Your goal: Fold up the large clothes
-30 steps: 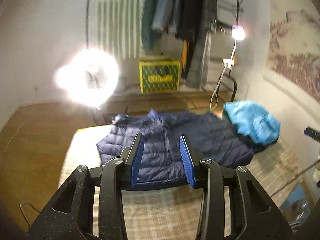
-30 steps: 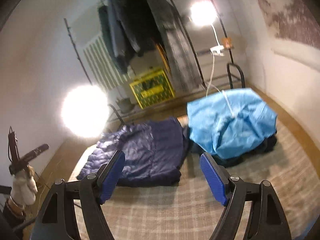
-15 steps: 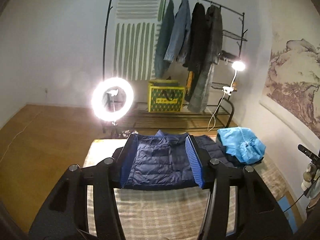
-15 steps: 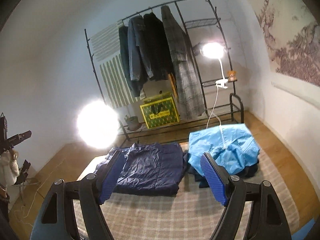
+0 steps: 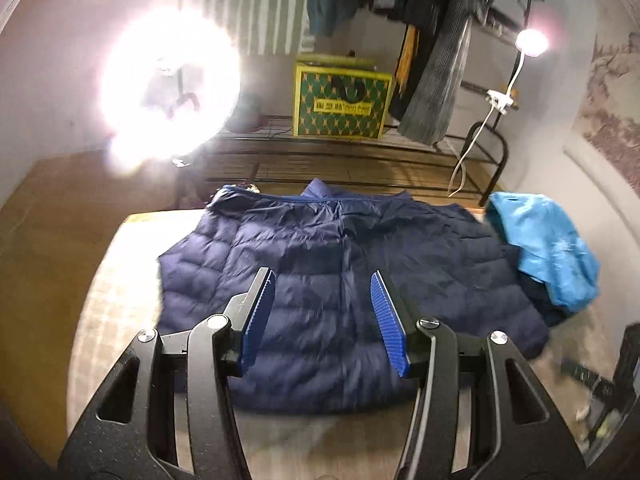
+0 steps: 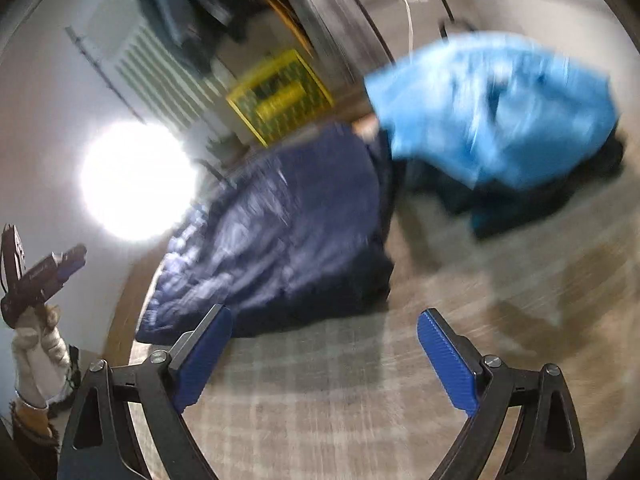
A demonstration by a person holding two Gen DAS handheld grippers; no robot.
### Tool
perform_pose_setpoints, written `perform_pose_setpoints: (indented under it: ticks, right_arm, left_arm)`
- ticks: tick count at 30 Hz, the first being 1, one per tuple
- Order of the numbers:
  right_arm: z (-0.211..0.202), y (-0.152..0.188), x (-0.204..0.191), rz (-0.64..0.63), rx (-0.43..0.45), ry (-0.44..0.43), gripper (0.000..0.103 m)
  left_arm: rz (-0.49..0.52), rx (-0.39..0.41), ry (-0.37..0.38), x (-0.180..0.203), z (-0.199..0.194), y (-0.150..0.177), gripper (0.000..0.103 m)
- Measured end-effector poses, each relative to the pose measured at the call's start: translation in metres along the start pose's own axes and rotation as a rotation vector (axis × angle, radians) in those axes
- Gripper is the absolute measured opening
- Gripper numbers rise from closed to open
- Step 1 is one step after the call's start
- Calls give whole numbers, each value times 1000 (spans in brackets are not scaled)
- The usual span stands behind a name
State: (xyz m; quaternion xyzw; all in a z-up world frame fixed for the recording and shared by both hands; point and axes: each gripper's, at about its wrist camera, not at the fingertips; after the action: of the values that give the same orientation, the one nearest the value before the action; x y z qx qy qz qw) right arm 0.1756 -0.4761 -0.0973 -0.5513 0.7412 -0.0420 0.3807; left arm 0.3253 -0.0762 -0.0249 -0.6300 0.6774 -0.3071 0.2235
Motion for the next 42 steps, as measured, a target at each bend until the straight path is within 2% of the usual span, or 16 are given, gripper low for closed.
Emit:
perform_pose_setpoints:
  ticks: [3, 7, 11, 14, 16, 18, 19, 21, 23, 27, 30, 32, 35, 40, 42]
  right_arm:
    - [38, 1, 15, 74, -31, -23, 96]
    - [65, -5, 38, 193, -8, -73, 97]
    - [67, -13, 55, 296, 72, -112, 98]
    - [69, -15, 56, 328, 96, -96, 96]
    - [75, -16, 47, 274, 82, -58, 83]
    - [85, -19, 36, 215, 55, -11, 55]
    - [86, -19, 33, 185, 51, 13, 50]
    - [84, -19, 28, 146, 58, 37, 31]
    - [80, -20, 26, 130, 66, 45, 23]
    - [74, -25, 6, 26, 86, 94, 15]
    - [63, -28, -12, -53, 115, 126, 13]
    - [54, -31, -25, -106, 138, 140, 13]
    - [44, -40, -44, -157, 168, 148, 13]
    - [33, -46, -76, -226, 204, 146, 12]
    - [32, -48, -93, -255, 214, 143, 12]
  left_arm:
    - [62, 0, -53, 20, 60, -12, 51]
    - [115, -26, -88, 37, 124, -23, 51]
    - [199, 29, -212, 59, 173, -34, 51]
    - [193, 37, -237, 68, 209, -42, 51]
    - [204, 25, -252, 73, 230, -40, 51]
    - [225, 7, -264, 77, 247, -36, 51]
    - [239, -11, -262, 78, 259, -32, 51]
    - [246, -50, -252, 78, 278, -24, 51]
    - [230, -85, -232, 73, 291, -20, 51]
    - [194, -108, -201, 66, 289, -26, 51]
    - [152, -85, -154, 54, 260, -28, 51]
    - [110, -72, -90, 39, 228, -24, 51]
    - [112, -47, -33, 20, 178, 2, 51]
    - [104, -120, 50, 11, 152, 46, 51]
    - [137, -132, 50, 16, 153, 58, 51]
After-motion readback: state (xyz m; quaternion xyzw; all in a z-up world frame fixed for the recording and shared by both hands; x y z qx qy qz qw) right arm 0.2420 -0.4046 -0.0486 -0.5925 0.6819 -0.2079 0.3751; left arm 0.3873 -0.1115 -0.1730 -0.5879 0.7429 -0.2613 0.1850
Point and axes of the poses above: each gripper's, at about its wrist camera, not at the fingertips, and z roughly the way its jaws point, x to its right, y to its underside, and after that the axes turned 2 degrees about -x, right-handed
